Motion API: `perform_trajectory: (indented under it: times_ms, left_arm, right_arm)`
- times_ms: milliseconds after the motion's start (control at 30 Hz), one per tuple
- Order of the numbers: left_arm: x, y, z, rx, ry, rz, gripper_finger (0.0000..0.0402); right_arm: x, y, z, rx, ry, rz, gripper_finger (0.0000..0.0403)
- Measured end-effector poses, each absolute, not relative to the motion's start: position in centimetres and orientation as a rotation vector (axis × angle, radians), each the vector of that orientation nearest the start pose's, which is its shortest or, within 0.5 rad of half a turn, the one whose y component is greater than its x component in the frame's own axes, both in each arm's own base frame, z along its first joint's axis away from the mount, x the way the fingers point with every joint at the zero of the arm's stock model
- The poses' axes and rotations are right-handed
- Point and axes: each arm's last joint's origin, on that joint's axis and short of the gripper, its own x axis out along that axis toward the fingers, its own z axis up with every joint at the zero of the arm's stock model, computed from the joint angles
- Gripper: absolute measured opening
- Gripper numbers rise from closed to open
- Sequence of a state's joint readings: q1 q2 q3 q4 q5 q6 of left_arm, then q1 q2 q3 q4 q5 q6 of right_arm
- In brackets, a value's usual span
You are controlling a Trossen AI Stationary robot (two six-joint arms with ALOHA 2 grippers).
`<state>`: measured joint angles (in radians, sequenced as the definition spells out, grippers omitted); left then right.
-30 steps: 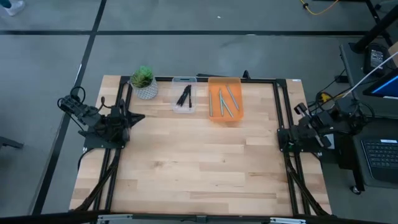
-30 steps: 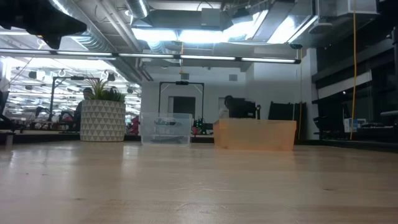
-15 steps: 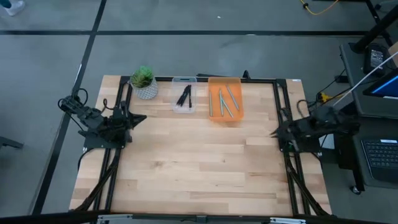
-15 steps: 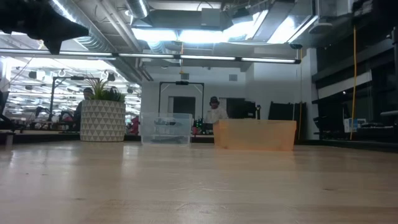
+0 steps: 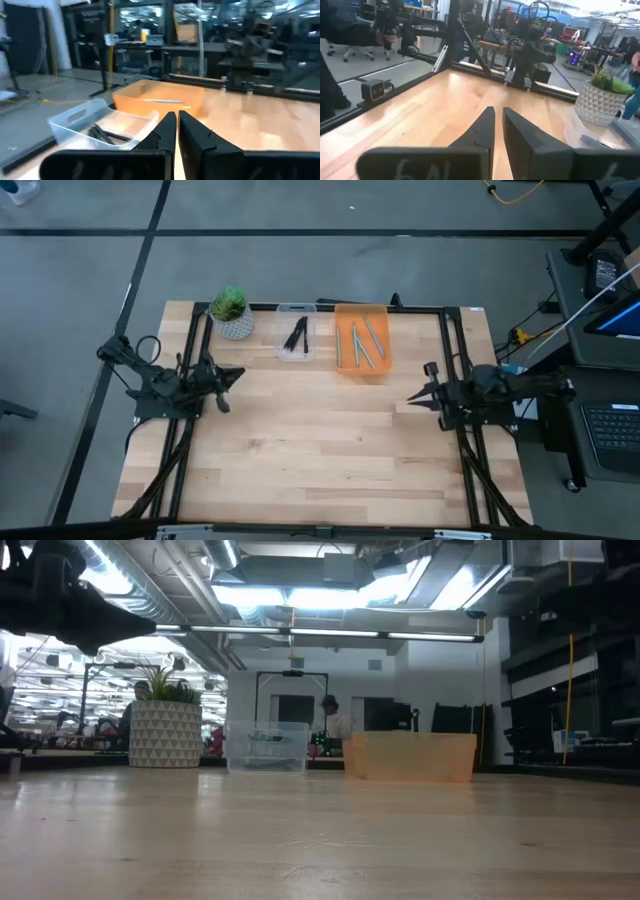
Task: Sort pens & pencils
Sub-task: Return to Home Position
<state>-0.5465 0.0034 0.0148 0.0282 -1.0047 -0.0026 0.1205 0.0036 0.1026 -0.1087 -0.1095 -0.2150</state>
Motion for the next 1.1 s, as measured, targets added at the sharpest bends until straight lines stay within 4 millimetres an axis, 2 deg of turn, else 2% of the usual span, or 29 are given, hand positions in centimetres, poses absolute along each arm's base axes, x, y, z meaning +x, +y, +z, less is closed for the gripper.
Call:
perform_trajectory:
  times_ms: [100,267,733,933,1100]
  left_arm:
    - [8.4,-2.2,17.0,-0.014,-0.030,0.473,0.0013]
    - [8.5,-2.0,17.0,-0.016,-0.031,0.500,0.0013]
    - [8.6,1.8,17.1,0.147,0.026,0.895,0.0013]
    - [8.7,3.0,17.2,0.143,0.007,0.866,0.0013]
    - [8.6,3.5,17.2,0.112,-0.012,0.872,0.0013]
  right_arm:
    - [9.3,1.3,17.4,-0.185,0.017,0.224,0.0039]
    - [9.4,1.1,17.2,-0.228,-0.004,0.234,0.0039]
    - [9.5,-1.1,17.2,-0.274,0.013,-0.002,0.0039]
    - [9.3,-2.1,17.2,-0.288,0.026,-0.093,0.0039]
    - [9.2,-2.5,17.2,-0.292,0.023,-0.098,0.0039]
